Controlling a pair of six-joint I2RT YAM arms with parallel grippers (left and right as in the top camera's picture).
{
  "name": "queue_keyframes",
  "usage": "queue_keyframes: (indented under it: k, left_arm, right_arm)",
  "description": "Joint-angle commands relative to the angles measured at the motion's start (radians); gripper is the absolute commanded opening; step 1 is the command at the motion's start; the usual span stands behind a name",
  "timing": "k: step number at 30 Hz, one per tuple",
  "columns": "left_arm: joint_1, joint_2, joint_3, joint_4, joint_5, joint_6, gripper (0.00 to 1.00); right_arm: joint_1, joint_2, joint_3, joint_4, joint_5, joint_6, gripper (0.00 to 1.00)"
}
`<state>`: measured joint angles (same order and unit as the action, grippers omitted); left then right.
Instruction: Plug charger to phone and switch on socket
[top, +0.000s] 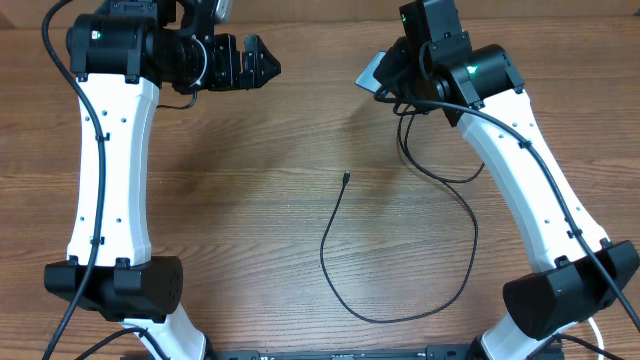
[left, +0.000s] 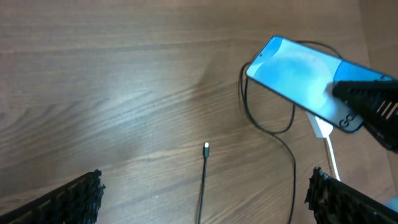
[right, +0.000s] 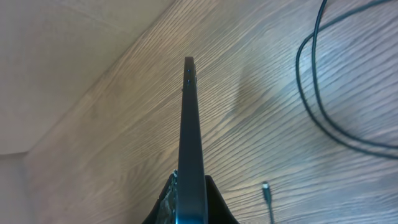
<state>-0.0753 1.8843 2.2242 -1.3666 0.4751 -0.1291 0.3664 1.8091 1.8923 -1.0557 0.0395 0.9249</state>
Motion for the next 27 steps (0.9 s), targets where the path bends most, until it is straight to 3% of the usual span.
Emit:
queue_keyframes:
  k: [1, 10, 20, 27]
  left_arm:
    - [-0.004, 0.006, 0.000, 0.022, 0.013, -0.019, 1.00]
    - [-0.005, 0.010, -0.006, 0.069, 0.007, -0.040, 1.00]
    - [-0.005, 0.049, -0.027, 0.152, -0.005, -0.228, 1.00]
    - [-0.005, 0.065, -0.027, 0.213, 0.158, -0.228, 1.00]
  right_arm:
    - [-0.010, -0.055, 0.034, 0.029, -0.016, 0.095, 0.04]
    - [-0.014, -0.055, 0.034, 0.069, -0.041, 0.153, 0.04]
    - [-0.014, -0.055, 0.034, 0.098, -0.072, 0.251, 0.04]
    - [-0.014, -0.055, 0.034, 0.150, -0.180, 0.317, 0.04]
